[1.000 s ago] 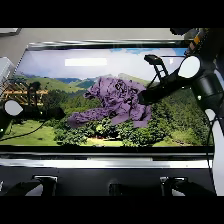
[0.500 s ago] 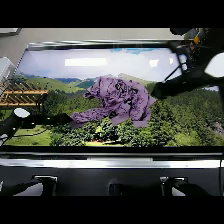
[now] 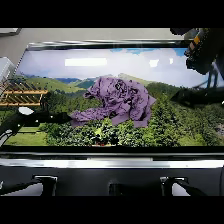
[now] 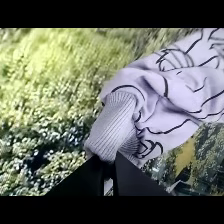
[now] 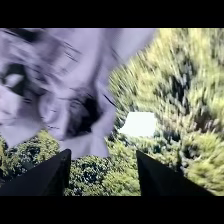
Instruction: Fold the clothes and pants, and hang the long-sleeved shirts on hangers.
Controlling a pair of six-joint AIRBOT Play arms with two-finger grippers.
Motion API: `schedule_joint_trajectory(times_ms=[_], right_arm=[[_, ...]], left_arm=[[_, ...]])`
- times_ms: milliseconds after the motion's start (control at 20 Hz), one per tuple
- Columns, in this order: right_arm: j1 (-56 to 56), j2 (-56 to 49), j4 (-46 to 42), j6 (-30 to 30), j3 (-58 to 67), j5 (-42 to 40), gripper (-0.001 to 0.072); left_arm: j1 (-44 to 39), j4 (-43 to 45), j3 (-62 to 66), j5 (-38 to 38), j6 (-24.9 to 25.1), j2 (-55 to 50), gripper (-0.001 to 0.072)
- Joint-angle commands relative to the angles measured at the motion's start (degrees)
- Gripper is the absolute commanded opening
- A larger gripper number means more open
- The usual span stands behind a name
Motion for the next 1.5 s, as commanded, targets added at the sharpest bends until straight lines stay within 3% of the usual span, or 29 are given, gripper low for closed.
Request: schedule_joint_trajectory(times_ms=[0, 50, 200, 300, 550, 700, 850, 1000, 1200, 1300, 1450], right_arm=[[-2.5, -1.7, 9.5, -4.6, -14.8, -9.4, 0.0507], [-2.5, -3.2, 14.0, -7.0, -18.0, -11.6, 0.0541], [-1.6, -8.1, 24.1, -14.5, -22.0, -14.0, 0.0540], [2.8, -11.0, 23.9, -15.7, -22.0, -16.7, 0.0540], [12.6, -14.3, 22.4, -11.3, -21.9, -29.0, 0.0538], [14.3, -14.3, 22.4, -11.1, -21.9, -29.8, 0.0394], [14.3, -14.0, 24.0, -11.9, -21.6, -28.3, 0.0046], [14.1, -9.5, 24.3, -14.1, -17.5, -23.1, 0.0044], [14.1, 5.5, 18.0, -10.3, -3.4, -22.3, 0.0043], [14.1, 12.8, 9.7, -4.3, 6.1, -25.2, 0.0043], [14.1, 22.0, -10.4, 8.8, 21.0, -29.0, 0.0044]], left_arm=[[0.0, -0.6, 1.0, -1.2, 0.4, -0.2, 0.0026], [0.0, -0.6, 1.1, -1.7, 0.4, -0.2, 0.0027], [0.0, -0.6, 1.1, -2.8, 0.4, -0.2, 0.0026], [0.0, -0.6, 1.1, -2.7, 0.4, -0.2, 0.0026], [0.0, -0.6, 1.1, -2.7, 0.4, -0.2, 0.0026], [0.0, -0.6, 1.1, -2.7, 0.3, -0.2, 0.0026], [0.0, -0.6, 1.4, -3.1, -0.7, -0.2, 0.0025], [0.0, -0.3, 6.1, -6.2, -0.7, 0.7, 0.0024], [0.1, 9.1, 22.4, -9.9, -10.6, 7.3, 0.0023], [0.1, 17.1, 33.2, -12.4, -18.1, 12.0, 0.0023], [0.9, 28.5, 47.5, -13.2, -28.3, 19.9, 0.0023]])
